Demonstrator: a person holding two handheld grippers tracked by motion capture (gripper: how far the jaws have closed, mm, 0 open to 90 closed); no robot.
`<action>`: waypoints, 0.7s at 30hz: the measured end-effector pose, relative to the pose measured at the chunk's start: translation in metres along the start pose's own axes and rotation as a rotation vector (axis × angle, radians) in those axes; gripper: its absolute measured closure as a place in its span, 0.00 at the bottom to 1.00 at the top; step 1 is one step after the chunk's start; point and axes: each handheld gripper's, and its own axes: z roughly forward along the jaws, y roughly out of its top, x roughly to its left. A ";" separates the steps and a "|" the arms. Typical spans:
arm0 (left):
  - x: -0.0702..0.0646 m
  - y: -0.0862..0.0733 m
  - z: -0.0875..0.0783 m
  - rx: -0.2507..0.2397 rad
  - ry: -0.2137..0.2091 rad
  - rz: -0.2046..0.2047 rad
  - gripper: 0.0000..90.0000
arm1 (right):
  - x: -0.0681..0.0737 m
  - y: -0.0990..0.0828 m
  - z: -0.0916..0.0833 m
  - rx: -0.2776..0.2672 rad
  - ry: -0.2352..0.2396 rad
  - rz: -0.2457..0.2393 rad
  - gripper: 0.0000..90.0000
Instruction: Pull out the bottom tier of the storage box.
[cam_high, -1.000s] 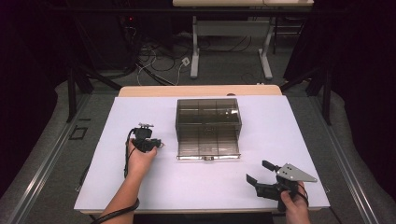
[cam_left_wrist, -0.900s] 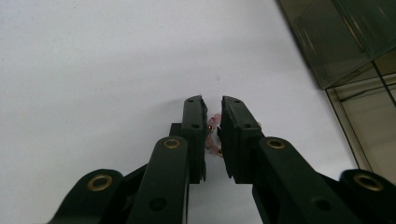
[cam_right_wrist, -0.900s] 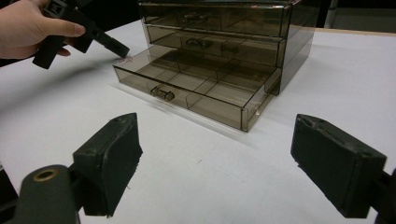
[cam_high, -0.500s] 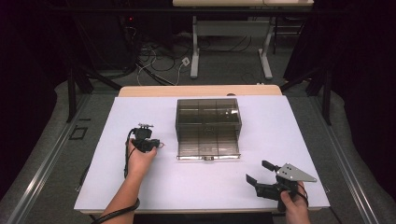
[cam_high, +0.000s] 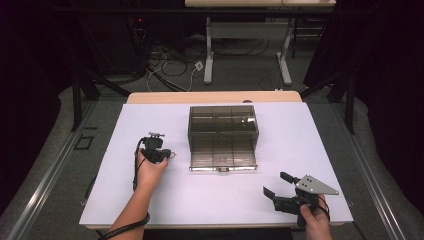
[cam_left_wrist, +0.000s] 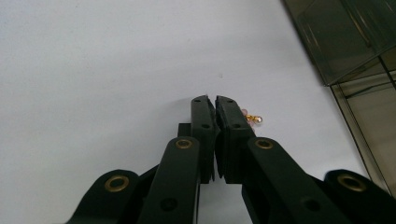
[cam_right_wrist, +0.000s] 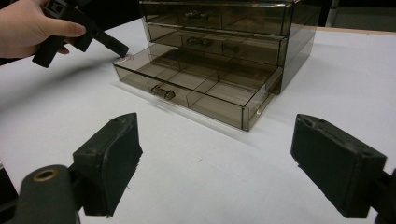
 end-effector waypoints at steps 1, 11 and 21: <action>0.000 0.000 0.000 0.000 0.001 0.003 0.97 | 0.000 0.000 0.000 -0.004 0.000 -0.001 0.17; 0.000 0.000 0.000 0.002 -0.003 -0.013 0.97 | 0.000 0.000 0.000 -0.004 0.000 -0.001 0.17; 0.000 0.001 -0.001 0.005 -0.015 -0.021 0.97 | 0.000 0.000 0.000 -0.001 0.000 0.002 0.17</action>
